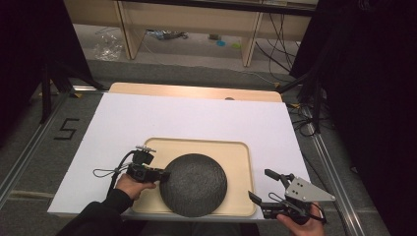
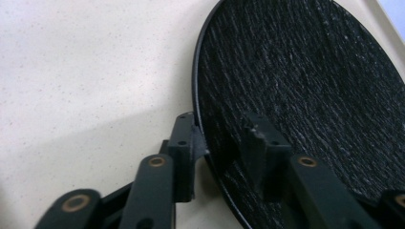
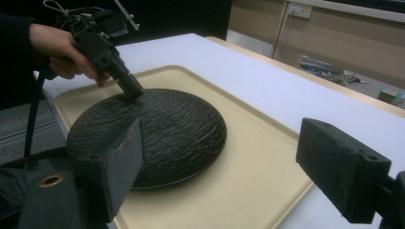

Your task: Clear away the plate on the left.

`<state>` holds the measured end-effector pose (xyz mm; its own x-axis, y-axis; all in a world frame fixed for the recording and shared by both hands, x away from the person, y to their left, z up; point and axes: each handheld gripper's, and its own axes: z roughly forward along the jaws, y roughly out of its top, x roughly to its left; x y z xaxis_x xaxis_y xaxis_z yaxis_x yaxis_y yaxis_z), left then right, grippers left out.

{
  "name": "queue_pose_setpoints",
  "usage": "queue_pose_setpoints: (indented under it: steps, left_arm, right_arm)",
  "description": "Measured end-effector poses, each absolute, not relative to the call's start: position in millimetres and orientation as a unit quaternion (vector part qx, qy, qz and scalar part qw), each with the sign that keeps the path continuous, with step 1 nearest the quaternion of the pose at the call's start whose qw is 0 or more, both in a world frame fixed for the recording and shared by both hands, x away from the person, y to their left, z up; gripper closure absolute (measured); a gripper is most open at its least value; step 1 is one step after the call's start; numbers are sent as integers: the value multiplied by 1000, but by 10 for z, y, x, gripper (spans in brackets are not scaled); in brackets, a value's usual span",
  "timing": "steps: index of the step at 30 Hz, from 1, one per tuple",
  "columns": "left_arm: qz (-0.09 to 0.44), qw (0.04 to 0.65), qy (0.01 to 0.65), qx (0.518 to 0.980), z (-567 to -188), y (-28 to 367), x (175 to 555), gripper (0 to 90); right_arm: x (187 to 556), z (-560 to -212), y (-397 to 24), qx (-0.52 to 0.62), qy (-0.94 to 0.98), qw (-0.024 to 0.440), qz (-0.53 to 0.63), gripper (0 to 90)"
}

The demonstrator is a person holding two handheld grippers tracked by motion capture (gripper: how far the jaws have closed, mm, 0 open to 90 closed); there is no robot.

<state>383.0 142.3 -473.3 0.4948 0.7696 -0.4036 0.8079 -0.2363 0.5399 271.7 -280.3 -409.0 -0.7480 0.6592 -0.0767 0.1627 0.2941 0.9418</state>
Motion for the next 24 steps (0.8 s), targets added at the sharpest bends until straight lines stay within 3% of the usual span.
queue_pose_setpoints:
  steps: [12, 16, 24]
  left_arm:
    - [-4, 371, 512, 775, -4616, 1535, 3841, 475]
    - [35, 377, 510, 773, -4555, 1572, 3819, 420]
    - [49, 418, 515, 747, -4481, 1625, 3805, 292]
  right_arm:
    - [2731, -4099, -2801, 266, 763, 233, 540, 180]
    - [2722, -4088, -2809, 271, 768, 233, 532, 180]
    - [2725, -4090, -2815, 271, 766, 234, 534, 180]
